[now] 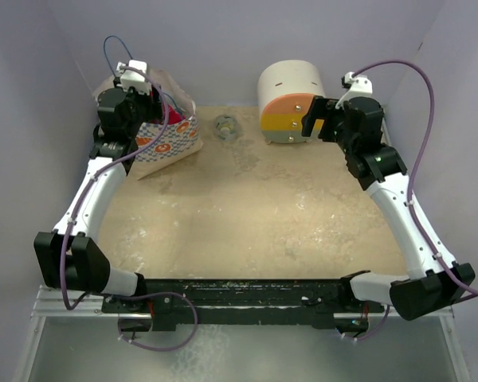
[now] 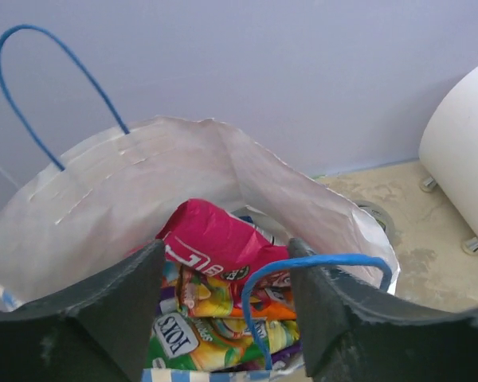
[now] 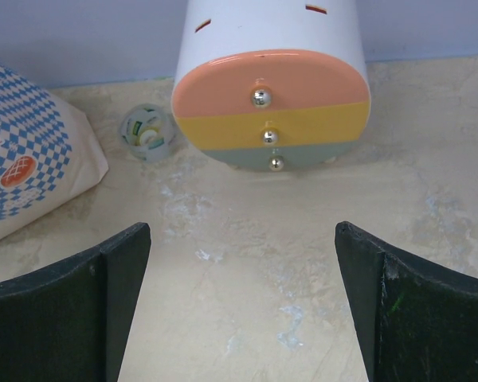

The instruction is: Take the snacks out of the paper bag

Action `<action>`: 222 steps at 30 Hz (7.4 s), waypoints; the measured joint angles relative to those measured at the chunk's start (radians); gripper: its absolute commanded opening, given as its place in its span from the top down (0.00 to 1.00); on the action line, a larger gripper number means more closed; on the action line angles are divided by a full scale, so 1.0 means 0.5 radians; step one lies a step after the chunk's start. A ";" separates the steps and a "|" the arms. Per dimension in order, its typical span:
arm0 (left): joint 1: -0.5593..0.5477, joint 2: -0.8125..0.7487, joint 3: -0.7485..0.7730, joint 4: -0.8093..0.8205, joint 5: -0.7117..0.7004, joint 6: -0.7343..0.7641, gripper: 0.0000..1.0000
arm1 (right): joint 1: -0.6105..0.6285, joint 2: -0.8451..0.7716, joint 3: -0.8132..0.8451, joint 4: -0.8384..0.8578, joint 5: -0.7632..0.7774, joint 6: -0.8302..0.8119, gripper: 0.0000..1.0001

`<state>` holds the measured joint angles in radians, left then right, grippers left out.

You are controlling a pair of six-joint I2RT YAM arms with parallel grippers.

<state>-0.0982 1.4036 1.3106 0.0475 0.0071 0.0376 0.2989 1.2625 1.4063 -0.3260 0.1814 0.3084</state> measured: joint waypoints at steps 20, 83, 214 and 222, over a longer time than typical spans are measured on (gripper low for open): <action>-0.002 -0.319 -0.063 -0.386 0.433 -0.348 0.97 | 0.000 -0.149 -0.072 -0.269 -0.560 0.312 0.00; -1.754 -0.829 0.858 -1.988 -0.832 -0.987 0.01 | -0.002 -0.239 0.201 -0.776 -0.893 0.383 0.00; 0.455 -0.390 0.086 -0.446 1.863 -2.470 1.00 | 1.165 0.140 -0.018 0.269 -0.912 -1.243 0.18; 0.455 -0.483 0.085 -0.580 1.863 -2.463 1.00 | 1.159 0.508 -0.008 0.306 -1.089 -1.685 0.16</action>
<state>0.1291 1.1622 1.3533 -0.2424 0.9386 -1.1938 0.8783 1.5166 1.4021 -0.1730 -0.3634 -0.5343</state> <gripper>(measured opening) 0.014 0.849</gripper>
